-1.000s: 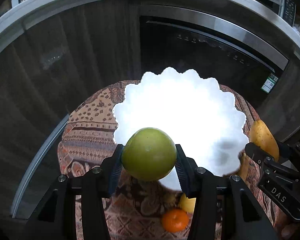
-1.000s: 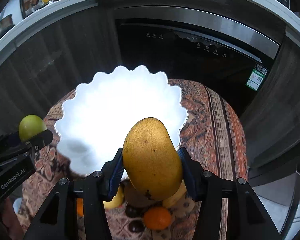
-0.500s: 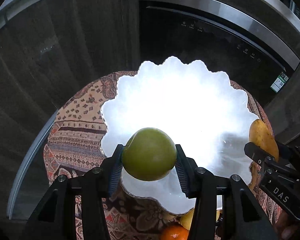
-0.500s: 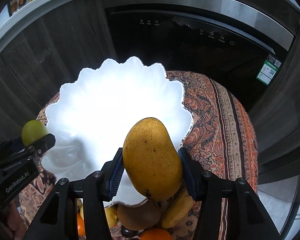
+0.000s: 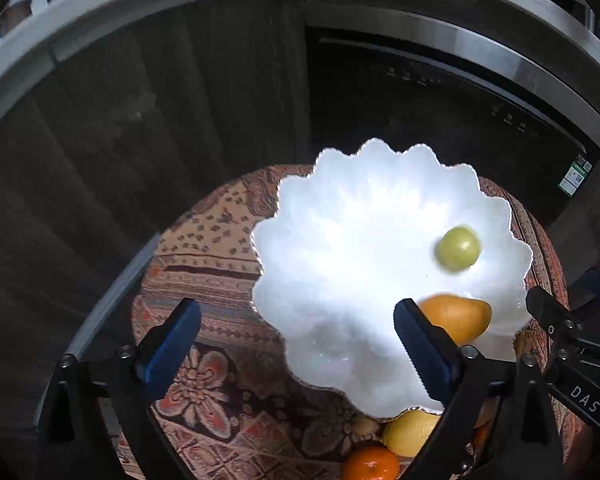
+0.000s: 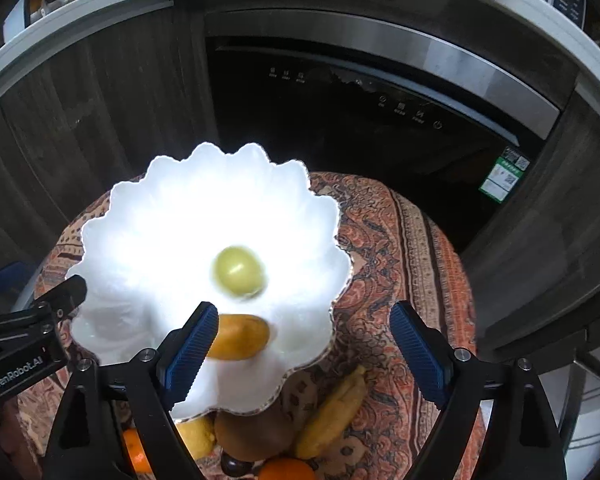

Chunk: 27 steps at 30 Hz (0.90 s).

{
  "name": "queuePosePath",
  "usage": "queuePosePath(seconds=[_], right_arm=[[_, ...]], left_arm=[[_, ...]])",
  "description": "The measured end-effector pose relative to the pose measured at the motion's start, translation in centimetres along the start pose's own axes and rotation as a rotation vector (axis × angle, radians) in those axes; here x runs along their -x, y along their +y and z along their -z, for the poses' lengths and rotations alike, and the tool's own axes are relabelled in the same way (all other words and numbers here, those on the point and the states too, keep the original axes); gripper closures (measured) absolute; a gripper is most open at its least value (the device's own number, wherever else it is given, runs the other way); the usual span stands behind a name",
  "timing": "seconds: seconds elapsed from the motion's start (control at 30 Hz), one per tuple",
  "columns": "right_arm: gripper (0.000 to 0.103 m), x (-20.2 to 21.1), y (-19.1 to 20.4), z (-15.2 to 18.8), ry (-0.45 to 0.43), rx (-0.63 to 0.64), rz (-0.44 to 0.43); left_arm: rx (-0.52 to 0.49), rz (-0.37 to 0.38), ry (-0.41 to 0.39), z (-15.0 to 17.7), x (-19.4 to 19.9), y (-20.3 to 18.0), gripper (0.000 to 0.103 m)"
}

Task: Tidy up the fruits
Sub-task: 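Carry the apple and mango into the white bowl and open both tools, then reach the left tool to a mandarin while the right tool approaches the other mandarin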

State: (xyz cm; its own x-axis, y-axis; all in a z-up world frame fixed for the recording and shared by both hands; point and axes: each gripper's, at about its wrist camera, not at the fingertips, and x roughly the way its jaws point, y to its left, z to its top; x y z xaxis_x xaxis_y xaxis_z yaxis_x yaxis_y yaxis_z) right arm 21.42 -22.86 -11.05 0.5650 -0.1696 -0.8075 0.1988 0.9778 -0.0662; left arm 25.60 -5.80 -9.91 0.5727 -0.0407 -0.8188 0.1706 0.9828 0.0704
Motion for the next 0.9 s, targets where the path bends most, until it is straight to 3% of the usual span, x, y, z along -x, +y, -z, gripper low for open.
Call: queuePosePath(seconds=[0.5, 0.9], right_arm=[[0.011, 4.5, -1.3, 1.4, -0.045, -0.038, 0.019], [0.011, 6.4, -1.9, 4.0, -0.049, -0.056, 0.017]], left_arm=[[-0.012, 0.014, -0.031, 2.0, 4.4, -0.2, 0.001], [-0.017, 0.036, -0.019, 4.6, 5.8, -0.7, 0.001]])
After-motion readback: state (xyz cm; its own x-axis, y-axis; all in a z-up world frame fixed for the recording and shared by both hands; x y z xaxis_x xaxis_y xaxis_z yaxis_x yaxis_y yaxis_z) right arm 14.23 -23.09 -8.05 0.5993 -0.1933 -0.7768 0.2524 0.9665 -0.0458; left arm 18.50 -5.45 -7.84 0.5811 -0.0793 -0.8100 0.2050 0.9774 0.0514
